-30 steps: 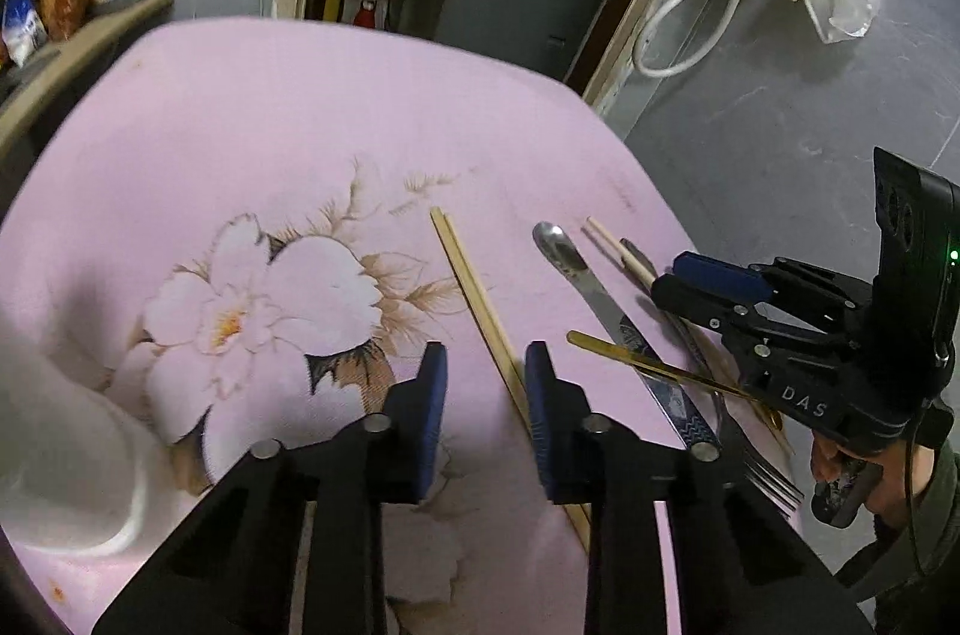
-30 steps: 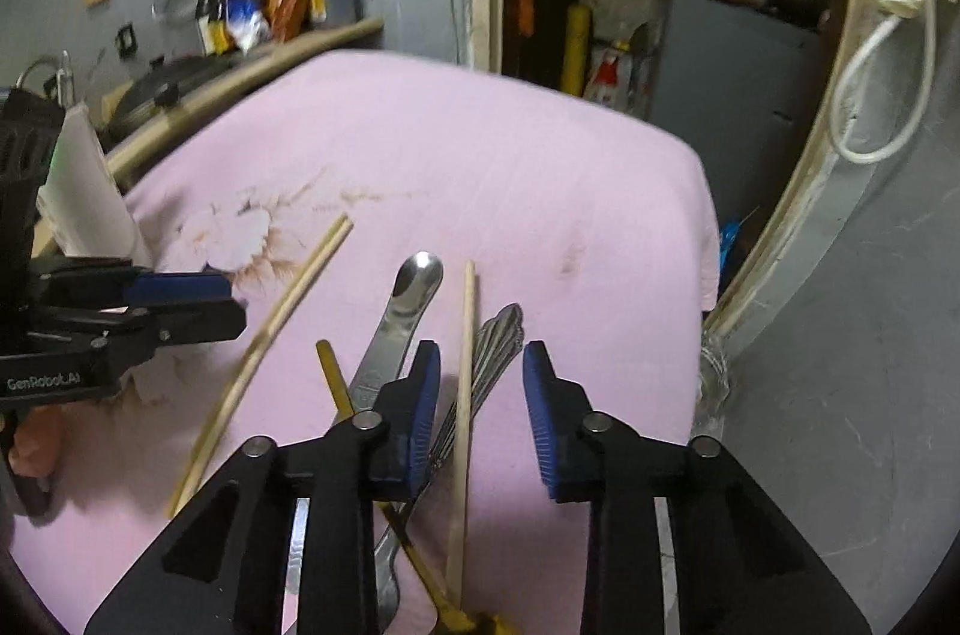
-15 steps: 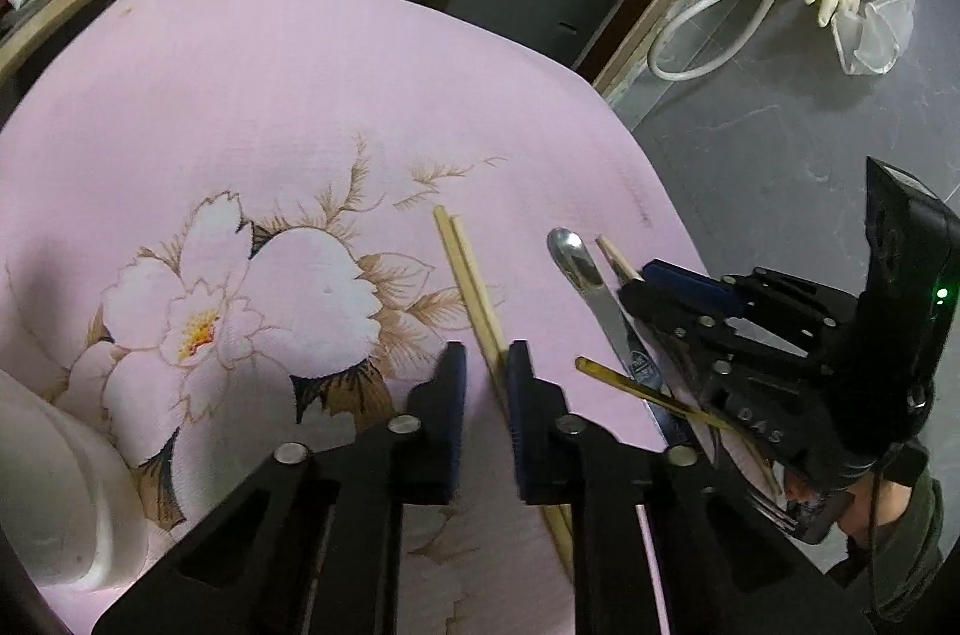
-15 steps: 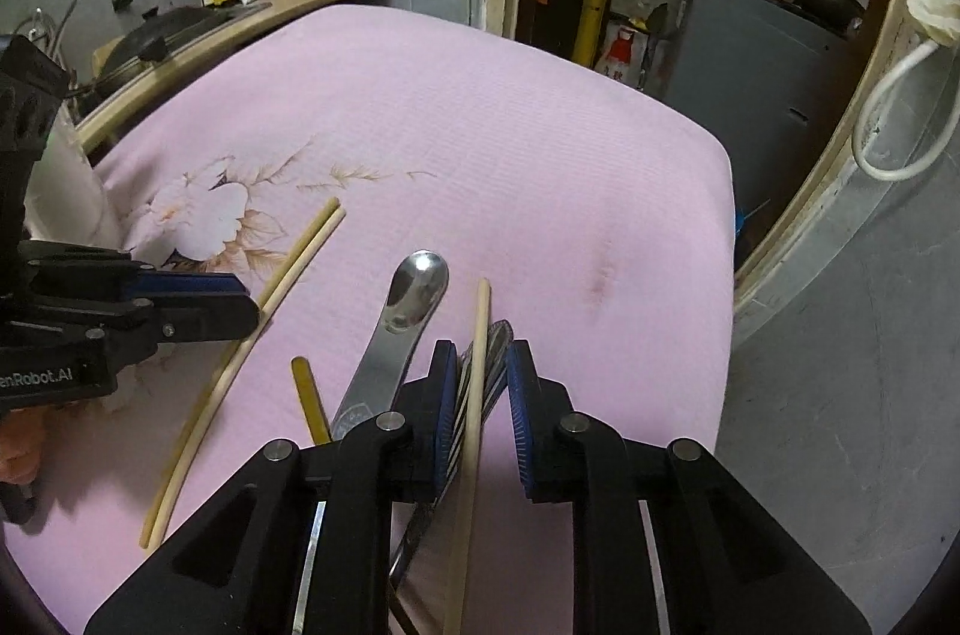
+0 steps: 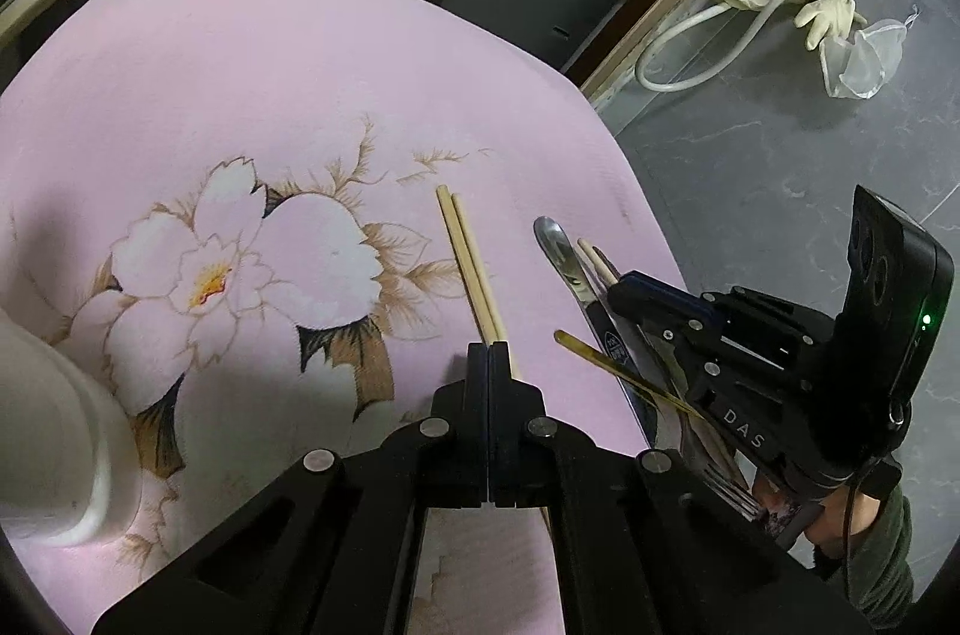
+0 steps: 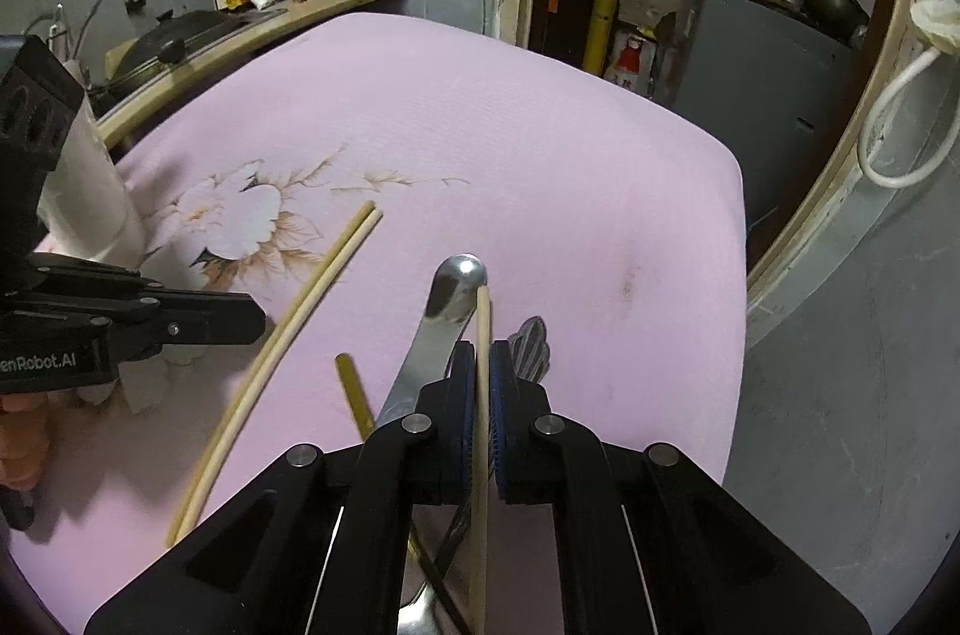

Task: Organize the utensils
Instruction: 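Close the left tool on a chopstick while the right tool grasps a chopstick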

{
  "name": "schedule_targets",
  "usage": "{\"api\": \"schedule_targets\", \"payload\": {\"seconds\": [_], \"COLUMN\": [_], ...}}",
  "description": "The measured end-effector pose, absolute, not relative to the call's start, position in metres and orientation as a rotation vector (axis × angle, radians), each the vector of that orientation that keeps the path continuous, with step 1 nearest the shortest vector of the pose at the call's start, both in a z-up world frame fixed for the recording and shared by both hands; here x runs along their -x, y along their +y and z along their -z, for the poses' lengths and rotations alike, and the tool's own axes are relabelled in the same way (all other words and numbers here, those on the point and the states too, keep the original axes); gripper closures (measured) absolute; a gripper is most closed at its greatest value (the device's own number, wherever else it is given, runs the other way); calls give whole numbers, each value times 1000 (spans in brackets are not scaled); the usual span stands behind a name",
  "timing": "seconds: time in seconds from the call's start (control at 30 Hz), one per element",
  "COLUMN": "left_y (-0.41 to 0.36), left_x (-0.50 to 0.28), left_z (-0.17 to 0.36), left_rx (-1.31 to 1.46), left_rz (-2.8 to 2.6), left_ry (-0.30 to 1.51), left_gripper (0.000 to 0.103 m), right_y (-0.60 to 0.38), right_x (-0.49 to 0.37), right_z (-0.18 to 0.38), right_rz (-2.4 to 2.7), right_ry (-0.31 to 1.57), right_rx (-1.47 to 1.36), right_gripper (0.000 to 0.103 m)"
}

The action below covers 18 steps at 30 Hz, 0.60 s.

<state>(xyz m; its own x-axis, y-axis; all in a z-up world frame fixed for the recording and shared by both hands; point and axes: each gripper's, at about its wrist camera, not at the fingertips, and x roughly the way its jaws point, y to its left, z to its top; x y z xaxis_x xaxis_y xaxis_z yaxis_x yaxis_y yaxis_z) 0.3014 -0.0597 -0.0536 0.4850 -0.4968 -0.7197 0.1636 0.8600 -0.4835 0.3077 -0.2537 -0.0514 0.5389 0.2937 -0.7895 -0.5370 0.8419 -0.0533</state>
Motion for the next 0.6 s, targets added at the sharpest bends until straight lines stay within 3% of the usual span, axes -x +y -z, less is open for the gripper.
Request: {"api": "schedule_targets", "payload": {"seconds": [0.37, 0.6], "left_y": [-65, -54], "left_x": [-310, -325], "left_z": [60, 65], "left_rx": [391, 482], "left_rz": [429, 487], "left_ry": [1022, 1043], "left_gripper": [102, 91], "right_y": [-262, -269], "right_x": [-304, -309], "right_z": [51, 54], "right_rz": [-487, -504], "right_ry": [871, 878], "right_rx": [281, 221], "right_gripper": [100, 100]}}
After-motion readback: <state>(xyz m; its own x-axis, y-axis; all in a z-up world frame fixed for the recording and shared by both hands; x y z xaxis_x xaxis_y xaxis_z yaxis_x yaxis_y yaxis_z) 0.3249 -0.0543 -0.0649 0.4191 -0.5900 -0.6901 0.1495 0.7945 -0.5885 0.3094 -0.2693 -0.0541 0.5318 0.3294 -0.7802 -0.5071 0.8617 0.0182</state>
